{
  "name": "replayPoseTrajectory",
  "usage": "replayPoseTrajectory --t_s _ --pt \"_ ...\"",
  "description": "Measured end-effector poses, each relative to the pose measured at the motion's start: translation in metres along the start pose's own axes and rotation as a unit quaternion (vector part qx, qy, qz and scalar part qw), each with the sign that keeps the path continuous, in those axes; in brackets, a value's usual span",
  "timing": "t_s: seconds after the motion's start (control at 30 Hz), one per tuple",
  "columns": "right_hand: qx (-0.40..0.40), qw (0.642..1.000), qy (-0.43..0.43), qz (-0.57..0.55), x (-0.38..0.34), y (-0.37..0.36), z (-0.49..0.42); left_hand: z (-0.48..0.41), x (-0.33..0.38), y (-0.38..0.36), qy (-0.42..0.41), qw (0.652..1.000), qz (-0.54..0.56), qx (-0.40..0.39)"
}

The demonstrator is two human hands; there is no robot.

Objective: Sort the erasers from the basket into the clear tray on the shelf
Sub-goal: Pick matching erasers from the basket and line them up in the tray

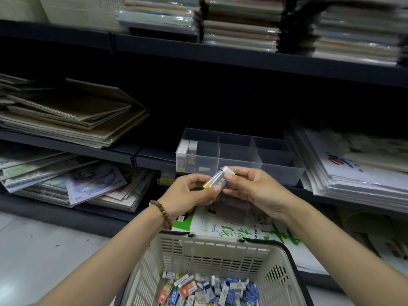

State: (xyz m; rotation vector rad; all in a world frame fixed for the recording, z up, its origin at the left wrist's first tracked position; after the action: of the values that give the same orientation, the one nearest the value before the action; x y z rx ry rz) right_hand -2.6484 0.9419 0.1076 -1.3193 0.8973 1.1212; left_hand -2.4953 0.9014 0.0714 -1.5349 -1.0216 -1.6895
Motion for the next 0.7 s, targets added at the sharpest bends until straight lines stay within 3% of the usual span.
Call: replayPoseTrajectory --t_s 0.2,0.4,0.5,0.63,0.7 --pt "-0.041 0.995 0.028 0.091 -0.037 -0.022 -0.047 -0.022 0.022 0.036 -0.069 0.992 -0.004 0.102" --pt "-0.057 0.982 0.04 0.174 -0.057 -0.03 -0.094 -0.04 0.026 0.063 -0.092 0.985 -0.022 0.144" --pt "-0.033 0.98 0.036 0.193 -0.057 -0.026 -0.114 -0.04 0.017 0.08 -0.105 0.964 -0.16 0.182" --pt "-0.007 0.97 0.021 0.242 -0.046 -0.023 -0.13 -0.044 -0.014 0.084 -0.016 0.973 -0.2 0.11" --pt "0.009 0.965 0.023 0.26 -0.039 -0.022 -0.135 -0.046 -0.02 0.079 -0.018 0.98 -0.184 0.074"
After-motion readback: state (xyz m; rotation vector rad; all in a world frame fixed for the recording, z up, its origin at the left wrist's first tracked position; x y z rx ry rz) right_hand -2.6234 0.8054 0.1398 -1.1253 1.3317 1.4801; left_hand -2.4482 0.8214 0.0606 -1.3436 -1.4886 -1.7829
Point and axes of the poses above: each hand's wrist, its own z-axis away from the middle knuckle, its own y-axis out of the back of the hand, x = y × z, the point moved 4 cm from there along -z, towards the middle knuckle, and after that the axes turned 11 degrees about -z, right-handed, at the moved point
